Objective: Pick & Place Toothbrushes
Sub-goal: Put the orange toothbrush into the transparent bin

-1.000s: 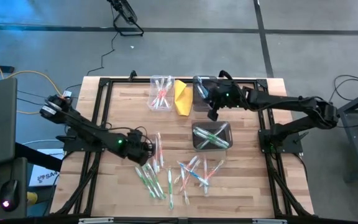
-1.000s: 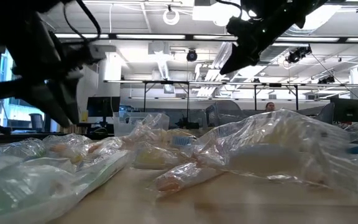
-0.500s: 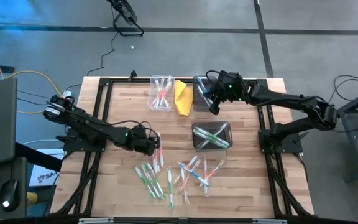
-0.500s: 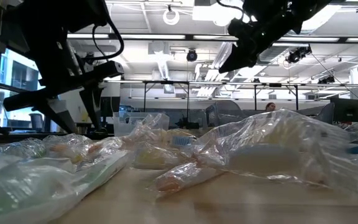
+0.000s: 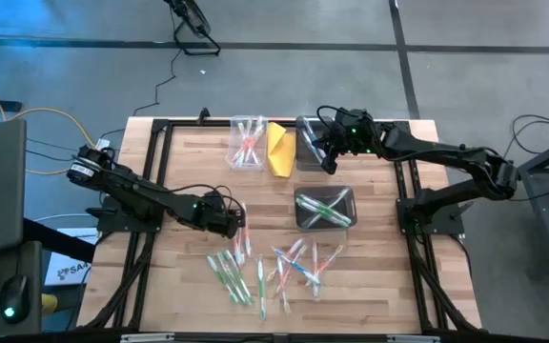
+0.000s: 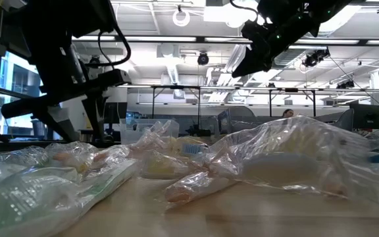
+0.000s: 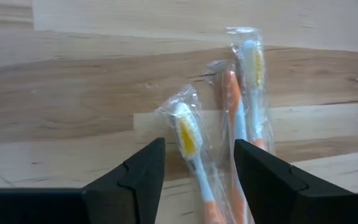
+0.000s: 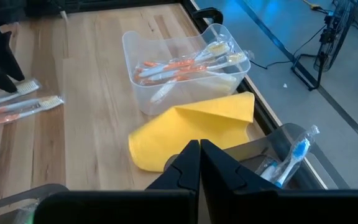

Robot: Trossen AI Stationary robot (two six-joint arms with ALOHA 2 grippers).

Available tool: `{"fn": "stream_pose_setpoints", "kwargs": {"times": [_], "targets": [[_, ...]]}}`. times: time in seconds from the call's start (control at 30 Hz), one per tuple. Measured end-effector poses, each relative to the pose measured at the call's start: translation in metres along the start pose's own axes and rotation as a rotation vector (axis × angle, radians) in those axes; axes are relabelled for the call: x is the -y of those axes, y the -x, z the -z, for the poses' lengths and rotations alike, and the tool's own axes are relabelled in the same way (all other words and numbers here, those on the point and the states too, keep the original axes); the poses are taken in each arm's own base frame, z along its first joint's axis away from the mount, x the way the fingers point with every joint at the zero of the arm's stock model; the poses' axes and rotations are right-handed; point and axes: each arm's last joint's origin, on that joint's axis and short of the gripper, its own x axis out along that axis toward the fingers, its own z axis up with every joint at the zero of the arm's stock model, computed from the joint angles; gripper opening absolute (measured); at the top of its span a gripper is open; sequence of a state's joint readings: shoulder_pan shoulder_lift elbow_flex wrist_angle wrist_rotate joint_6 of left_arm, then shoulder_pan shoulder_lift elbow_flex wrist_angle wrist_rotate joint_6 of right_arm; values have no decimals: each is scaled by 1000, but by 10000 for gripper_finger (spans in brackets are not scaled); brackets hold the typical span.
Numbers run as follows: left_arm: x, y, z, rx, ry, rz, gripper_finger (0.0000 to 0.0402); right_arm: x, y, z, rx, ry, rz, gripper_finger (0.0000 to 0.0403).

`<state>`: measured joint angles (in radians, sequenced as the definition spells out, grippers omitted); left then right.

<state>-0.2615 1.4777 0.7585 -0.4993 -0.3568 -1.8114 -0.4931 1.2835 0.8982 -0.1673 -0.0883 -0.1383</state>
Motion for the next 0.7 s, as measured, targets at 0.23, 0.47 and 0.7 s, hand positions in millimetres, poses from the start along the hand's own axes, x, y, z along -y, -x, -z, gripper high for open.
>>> {"fn": "stream_pose_setpoints", "kwargs": {"times": [0.23, 0.47, 0.7], "targets": [[-1, -8, 3, 6, -6, -24, 180, 0, 0, 0, 3, -1, 0, 5], [0, -7, 2, 12, -4, -14, 122, 0, 0, 0, 4, -2, 0, 5], [1, -7, 2, 21, -4, -4, 63, 0, 0, 0, -1, -2, -1, 5]]}}
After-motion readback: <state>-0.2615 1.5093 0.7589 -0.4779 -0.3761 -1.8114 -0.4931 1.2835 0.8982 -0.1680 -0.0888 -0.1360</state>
